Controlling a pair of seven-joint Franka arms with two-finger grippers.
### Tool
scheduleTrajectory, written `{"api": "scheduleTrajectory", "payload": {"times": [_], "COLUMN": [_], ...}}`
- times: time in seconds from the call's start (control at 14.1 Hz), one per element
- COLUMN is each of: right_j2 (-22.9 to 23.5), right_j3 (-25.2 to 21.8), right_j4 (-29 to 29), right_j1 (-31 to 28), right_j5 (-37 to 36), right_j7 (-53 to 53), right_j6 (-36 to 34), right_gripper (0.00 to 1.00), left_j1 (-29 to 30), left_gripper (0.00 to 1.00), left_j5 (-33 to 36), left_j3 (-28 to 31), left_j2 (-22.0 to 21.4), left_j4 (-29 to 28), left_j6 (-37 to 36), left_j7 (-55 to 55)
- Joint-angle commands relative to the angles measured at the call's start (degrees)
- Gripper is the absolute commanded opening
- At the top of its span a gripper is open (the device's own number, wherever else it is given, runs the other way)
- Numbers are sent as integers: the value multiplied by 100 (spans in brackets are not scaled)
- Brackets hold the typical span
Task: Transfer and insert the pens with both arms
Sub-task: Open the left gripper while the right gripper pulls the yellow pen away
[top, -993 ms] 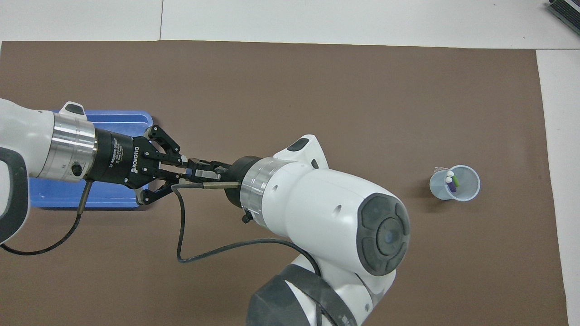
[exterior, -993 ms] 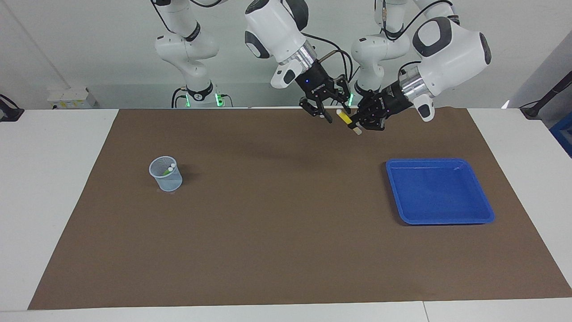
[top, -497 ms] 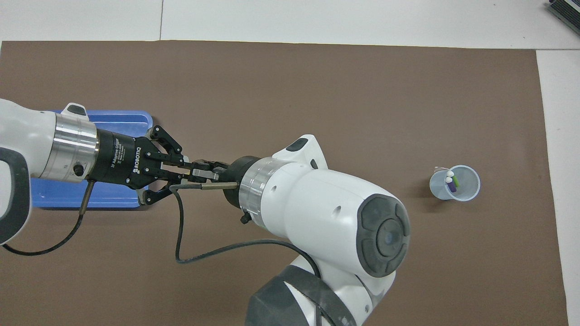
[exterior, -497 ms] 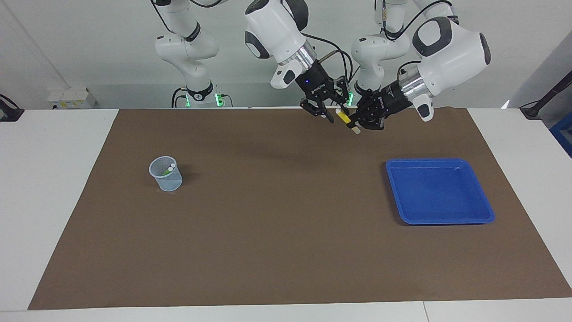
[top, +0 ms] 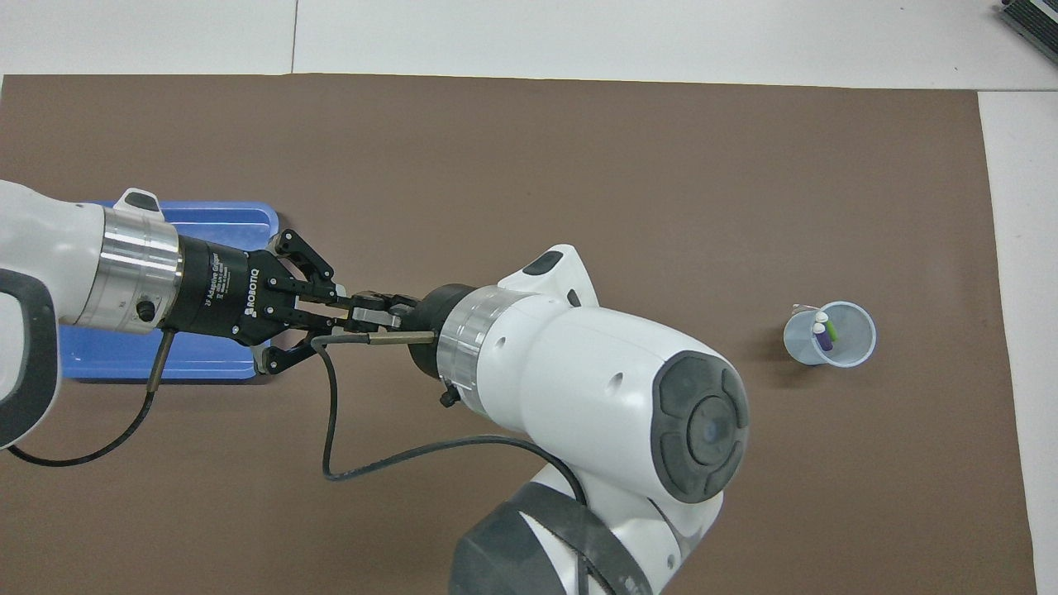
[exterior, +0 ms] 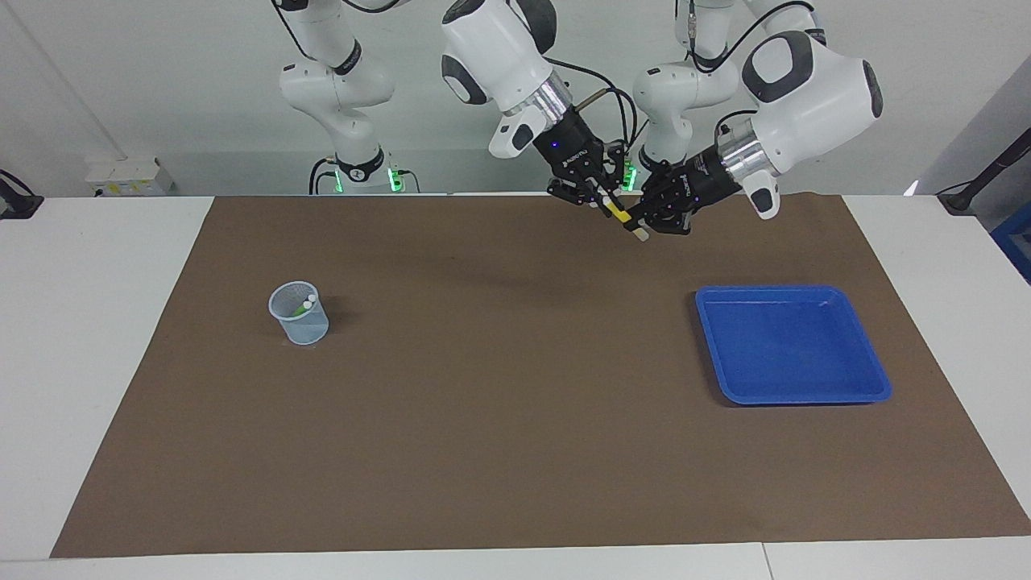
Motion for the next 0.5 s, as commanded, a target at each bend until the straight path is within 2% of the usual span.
{"api": "scheduleTrajectory", "payload": {"times": [0.0,0.21,0.43], "right_j2": [95,16,-211], "right_j3": [14,-21,-12], "right_j4": [-21,31,49], "right_j1": [-70,-254,-640], "right_j5": [-169,-536,-758], "right_j7": [-16,-227,-1015], "right_j6": [-115,-904,-2186], "right_gripper": [0,0,0], "left_j1": [-228,-228,-228], "left_gripper": [100,100,100], "left_j5": [-126,-118,-56], "left_j3": [92,100,100], "left_j2": [-273,-282,-282], "left_j4": [-220,-220,-212], "left_j6": [14,-4,5], "left_j7": [-62,-45,-1]}}
